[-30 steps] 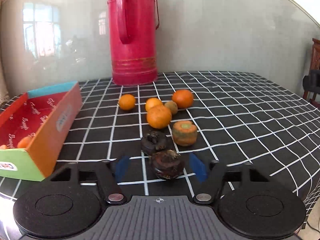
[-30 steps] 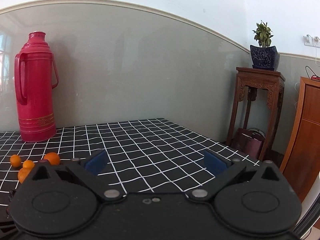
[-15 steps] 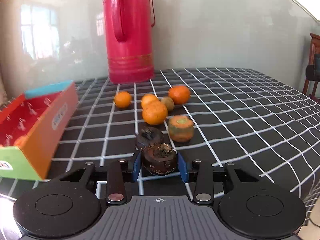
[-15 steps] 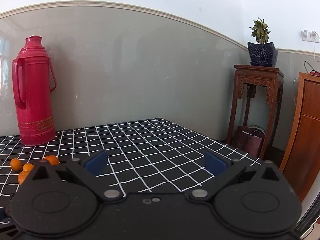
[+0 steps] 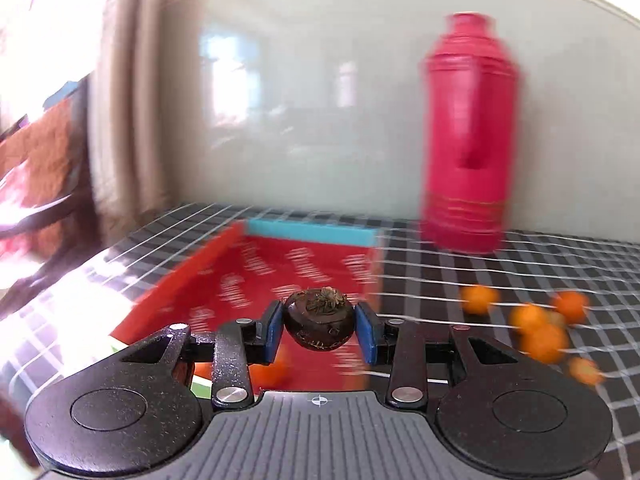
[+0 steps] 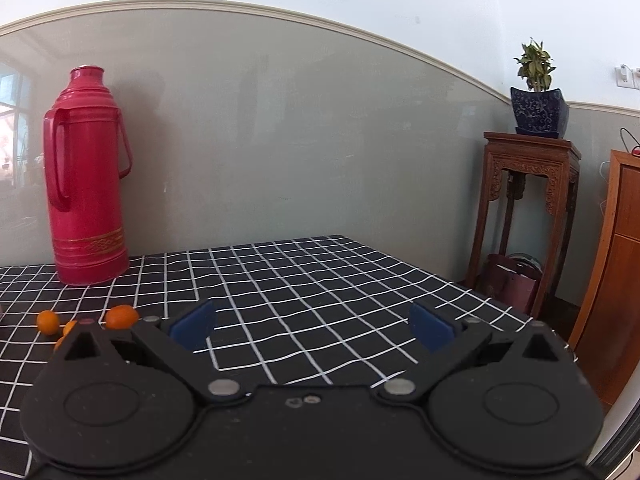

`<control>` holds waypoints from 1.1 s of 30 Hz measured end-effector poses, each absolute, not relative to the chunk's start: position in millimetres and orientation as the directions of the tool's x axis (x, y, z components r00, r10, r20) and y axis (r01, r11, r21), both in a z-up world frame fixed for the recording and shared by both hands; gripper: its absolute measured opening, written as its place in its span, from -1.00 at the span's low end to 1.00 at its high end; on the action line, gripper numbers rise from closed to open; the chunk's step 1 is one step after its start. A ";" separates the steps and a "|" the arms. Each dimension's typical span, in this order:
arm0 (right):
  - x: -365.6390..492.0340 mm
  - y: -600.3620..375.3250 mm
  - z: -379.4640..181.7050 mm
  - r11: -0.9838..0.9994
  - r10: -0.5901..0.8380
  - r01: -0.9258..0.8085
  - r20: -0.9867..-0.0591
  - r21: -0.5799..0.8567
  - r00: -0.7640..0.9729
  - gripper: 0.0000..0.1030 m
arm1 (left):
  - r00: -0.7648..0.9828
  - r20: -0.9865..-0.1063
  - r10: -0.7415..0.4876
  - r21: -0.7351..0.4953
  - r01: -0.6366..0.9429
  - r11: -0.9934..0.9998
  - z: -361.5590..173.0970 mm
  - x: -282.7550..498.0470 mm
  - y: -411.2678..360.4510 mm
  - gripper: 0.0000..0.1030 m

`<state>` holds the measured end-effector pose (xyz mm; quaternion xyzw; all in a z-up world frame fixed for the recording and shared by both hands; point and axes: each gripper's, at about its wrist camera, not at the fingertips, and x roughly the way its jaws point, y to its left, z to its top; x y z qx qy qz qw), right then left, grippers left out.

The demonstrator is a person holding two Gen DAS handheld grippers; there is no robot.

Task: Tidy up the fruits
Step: 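Drop the dark dried fruit into the red box from the left tool, then grasp the other dark dried fruit with the right tool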

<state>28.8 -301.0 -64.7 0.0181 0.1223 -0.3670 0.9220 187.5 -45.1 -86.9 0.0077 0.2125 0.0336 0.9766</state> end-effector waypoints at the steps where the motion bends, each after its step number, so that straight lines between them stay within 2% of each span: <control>1: 30.7 -297.9 -64.7 0.737 -0.665 0.674 -0.240 -0.057 0.707 0.89 | 0.901 -0.423 0.094 0.034 -0.088 0.996 -88.3 191.4 -37.2 -0.24; 8: 44.6 -272.4 -66.1 0.786 -0.612 0.612 -0.242 -0.082 0.753 0.89 | 0.842 -0.508 0.182 0.057 -0.179 0.982 -100.2 215.8 -5.6 -0.24; 11: 49.4 -261.7 -66.8 0.808 -0.584 0.581 -0.241 -0.092 0.775 0.89 | 0.837 -0.511 0.195 0.059 -0.192 0.980 -101.4 214.7 -0.3 -0.22; 13: 52.2 -256.8 -66.6 0.824 -0.564 0.559 -0.243 -0.096 0.790 0.89 | 0.841 -0.507 0.188 0.044 -0.193 0.980 -99.8 212.5 2.6 0.20; 14: 53.7 -254.3 -66.8 0.829 -0.556 0.550 -0.245 -0.099 0.794 0.89 | 0.845 -0.498 0.194 0.040 -0.202 0.979 -98.5 209.0 4.1 0.53; 15: 55.5 -251.7 -67.0 0.835 -0.547 0.541 -0.248 -0.099 0.799 0.89 | 0.852 -0.482 0.205 0.042 -0.212 0.976 -96.2 205.3 5.2 0.63; 23: 67.6 -234.1 -70.8 0.906 -0.414 0.422 -0.297 -0.042 0.860 0.89 | 0.885 -0.390 0.254 0.018 -0.268 0.963 -77.8 179.3 34.9 0.69; 30: 88.0 -205.3 -79.8 0.955 -0.290 0.293 -0.347 -0.047 0.892 0.89 | 0.862 -0.371 0.345 -0.004 -0.372 0.928 -73.7 164.2 76.9 0.79; 33: 99.6 -192.1 -86.8 0.970 -0.236 0.236 -0.385 -0.049 0.892 0.74 | 0.843 -0.385 0.377 -0.014 -0.413 0.911 -75.0 159.5 94.8 0.83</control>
